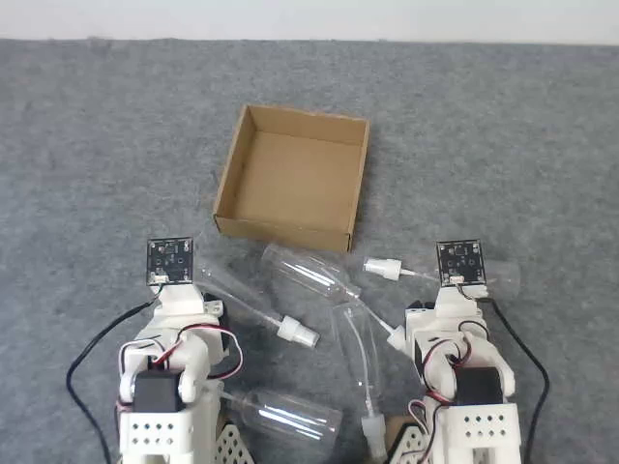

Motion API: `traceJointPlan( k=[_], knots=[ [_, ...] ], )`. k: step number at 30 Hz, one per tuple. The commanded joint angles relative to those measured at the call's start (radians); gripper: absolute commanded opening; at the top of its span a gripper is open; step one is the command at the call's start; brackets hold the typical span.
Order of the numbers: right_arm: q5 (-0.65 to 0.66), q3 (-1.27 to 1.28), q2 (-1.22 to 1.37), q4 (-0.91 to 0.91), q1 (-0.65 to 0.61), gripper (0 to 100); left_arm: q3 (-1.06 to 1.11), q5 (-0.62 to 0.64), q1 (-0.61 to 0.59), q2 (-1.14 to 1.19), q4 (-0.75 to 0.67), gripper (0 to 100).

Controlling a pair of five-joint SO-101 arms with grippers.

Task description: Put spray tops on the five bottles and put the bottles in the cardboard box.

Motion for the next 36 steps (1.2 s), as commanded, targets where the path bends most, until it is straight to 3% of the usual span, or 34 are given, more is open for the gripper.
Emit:
traceJointPlan(
  k=[1, 36],
  knots=[
    [-0.006, 0.021, -0.021, 0.008, 0.007, 0.7, -0.008, -0.005, -0.002, -0.018, -0.002, 1],
    [-0.006, 0.012, -0.022, 0.028, 0.008, 0.8, -0.008, -0.005, -0.002, -0.018, -0.002, 1]
  ],
)
